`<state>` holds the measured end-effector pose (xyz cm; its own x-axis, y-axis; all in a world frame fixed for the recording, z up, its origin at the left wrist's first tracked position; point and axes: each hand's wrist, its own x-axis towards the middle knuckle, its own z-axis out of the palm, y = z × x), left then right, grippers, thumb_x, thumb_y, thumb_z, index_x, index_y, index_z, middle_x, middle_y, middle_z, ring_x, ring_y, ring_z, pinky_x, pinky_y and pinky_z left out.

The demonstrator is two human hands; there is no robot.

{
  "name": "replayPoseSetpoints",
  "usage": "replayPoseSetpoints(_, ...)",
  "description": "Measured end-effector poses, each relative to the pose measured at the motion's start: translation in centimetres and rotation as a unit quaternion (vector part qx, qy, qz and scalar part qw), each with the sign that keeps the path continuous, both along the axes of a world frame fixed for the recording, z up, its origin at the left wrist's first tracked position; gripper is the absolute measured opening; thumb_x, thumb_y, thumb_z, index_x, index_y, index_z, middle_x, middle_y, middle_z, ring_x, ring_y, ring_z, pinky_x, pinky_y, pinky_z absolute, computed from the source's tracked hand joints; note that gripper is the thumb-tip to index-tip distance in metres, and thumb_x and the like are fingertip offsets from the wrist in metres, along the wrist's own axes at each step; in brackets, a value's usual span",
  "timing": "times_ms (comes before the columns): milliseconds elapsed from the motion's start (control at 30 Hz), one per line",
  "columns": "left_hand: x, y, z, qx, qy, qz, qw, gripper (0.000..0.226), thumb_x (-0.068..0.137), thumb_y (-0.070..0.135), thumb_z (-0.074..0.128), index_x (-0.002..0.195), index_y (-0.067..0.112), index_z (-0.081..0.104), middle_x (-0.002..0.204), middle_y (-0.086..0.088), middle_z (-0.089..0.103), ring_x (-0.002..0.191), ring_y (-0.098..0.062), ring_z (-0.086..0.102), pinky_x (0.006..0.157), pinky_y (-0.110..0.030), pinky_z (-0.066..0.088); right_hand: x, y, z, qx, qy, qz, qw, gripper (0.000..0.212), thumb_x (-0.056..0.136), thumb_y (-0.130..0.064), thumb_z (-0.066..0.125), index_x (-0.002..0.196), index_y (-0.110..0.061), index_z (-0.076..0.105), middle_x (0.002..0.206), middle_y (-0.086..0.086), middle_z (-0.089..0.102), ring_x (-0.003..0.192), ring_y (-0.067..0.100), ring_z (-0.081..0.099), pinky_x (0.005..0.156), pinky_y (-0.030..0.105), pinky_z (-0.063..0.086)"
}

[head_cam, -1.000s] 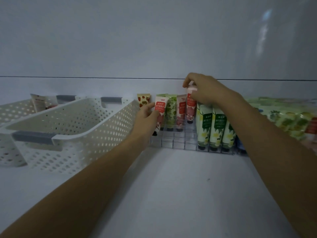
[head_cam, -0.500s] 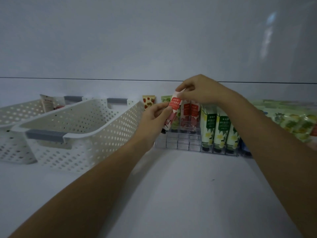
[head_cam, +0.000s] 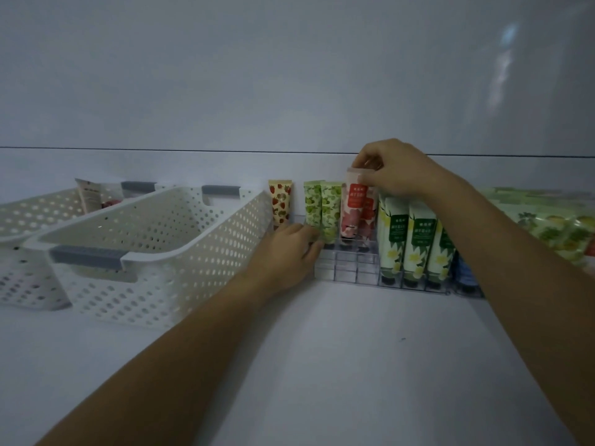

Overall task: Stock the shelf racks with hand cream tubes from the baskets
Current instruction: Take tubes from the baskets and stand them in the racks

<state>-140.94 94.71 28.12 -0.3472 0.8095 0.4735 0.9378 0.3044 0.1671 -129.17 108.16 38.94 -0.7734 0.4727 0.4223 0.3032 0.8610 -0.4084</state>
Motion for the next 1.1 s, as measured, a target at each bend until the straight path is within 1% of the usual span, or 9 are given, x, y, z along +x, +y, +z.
replayPoseSetpoints(100,0.4,0.0,0.3,0.036,0.027,0.003,0.999,0.033,0.098,0.029,0.038,0.121,0.013,0.055,0.122,-0.005,0.057,0.112,-0.021,0.050,0.091,-0.032,0.039,-0.3,0.1,-0.4,-0.001,-0.050,0.004,0.999,0.013,0.090,-0.012,0.057,0.100,-0.019,0.062,0.101,-0.001,0.059,0.089,0.013,0.053,0.068,0.022,0.039)
replayPoseSetpoints(167,1.1,0.3,1.5,0.074,-0.002,0.008,0.997,0.032,0.098,0.026,0.038,0.120,0.011,0.055,0.122,-0.005,0.056,0.110,-0.021,0.051,0.090,-0.032,0.041,-0.5,0.2,-0.5,0.006,-0.070,0.004,0.998,0.016,0.090,-0.013,0.057,0.103,-0.018,0.065,0.107,0.001,0.061,0.093,0.013,0.053,0.076,0.025,0.037)
replayPoseSetpoints(233,1.9,0.7,3.7,0.100,-0.033,0.025,0.994,0.031,0.098,0.023,0.038,0.123,0.010,0.051,0.124,-0.006,0.053,0.110,-0.020,0.050,0.087,-0.029,0.040,-0.5,0.3,-0.3,0.013,-0.047,0.003,0.999,0.019,0.090,-0.013,0.056,0.107,-0.019,0.065,0.112,0.002,0.061,0.095,0.013,0.054,0.075,0.023,0.038)
replayPoseSetpoints(333,2.1,1.4,7.8,0.071,-0.006,0.038,0.997,0.035,0.095,0.019,0.040,0.128,0.011,0.046,0.129,-0.008,0.049,0.117,-0.023,0.047,0.093,-0.034,0.041,-0.4,-0.1,0.1,0.027,0.011,-0.001,1.000,0.022,0.092,-0.014,0.053,0.111,-0.018,0.062,0.112,0.004,0.061,0.091,0.015,0.058,0.068,0.019,0.042)
replayPoseSetpoints(467,-0.4,0.1,13.4,0.044,0.030,0.049,0.997,0.035,0.094,0.016,0.040,0.128,0.012,0.048,0.132,-0.008,0.049,0.120,-0.024,0.046,0.099,-0.035,0.040,-0.7,-1.8,0.6,0.075,0.058,0.011,0.995,0.025,0.092,-0.015,0.052,0.116,-0.016,0.060,0.112,0.004,0.062,0.100,0.016,0.056,0.082,0.021,0.038)
replayPoseSetpoints(600,-5.7,-4.3,15.7,0.016,0.043,0.086,0.995,0.033,0.092,0.015,0.043,0.124,0.017,0.051,0.133,-0.006,0.050,0.119,-0.025,0.049,0.100,-0.038,0.041,-1.6,-5.2,0.9,0.110,0.080,0.069,0.988,0.024,0.092,-0.018,0.053,0.115,-0.019,0.061,0.103,-0.006,0.060,0.097,0.007,0.052,0.080,0.013,0.031)
replayPoseSetpoints(833,-16.2,-14.4,15.1,-0.074,0.034,0.154,0.985,0.028,0.091,0.008,0.046,0.116,0.014,0.058,0.123,-0.009,0.057,0.110,-0.026,0.054,0.094,-0.035,0.045,-9.2,-13.5,2.7,0.121,-0.014,0.165,0.979,0.026,0.092,-0.029,0.052,0.117,-0.027,0.058,0.111,-0.009,0.060,0.099,0.004,0.055,0.088,0.021,0.041)
replayPoseSetpoints(1000,-21.7,-19.7,14.0,-0.152,0.020,0.160,0.975,0.028,0.091,0.008,0.050,0.117,0.011,0.058,0.120,-0.006,0.060,0.111,-0.022,0.055,0.093,-0.029,0.040,-16.0,-18.4,4.4,0.112,-0.104,0.191,0.970,0.027,0.093,-0.030,0.051,0.119,-0.029,0.056,0.116,-0.007,0.058,0.105,0.010,0.056,0.093,0.026,0.043)
replayPoseSetpoints(1100,-24.7,-21.3,13.1,-0.188,0.020,0.154,0.970,0.028,0.091,0.012,0.054,0.119,0.013,0.057,0.122,-0.007,0.059,0.111,-0.022,0.054,0.095,-0.030,0.040,-19.2,-20.5,4.1,0.115,-0.156,0.195,0.961,0.027,0.093,-0.032,0.051,0.119,-0.028,0.055,0.117,-0.007,0.059,0.107,0.010,0.056,0.098,0.028,0.043)
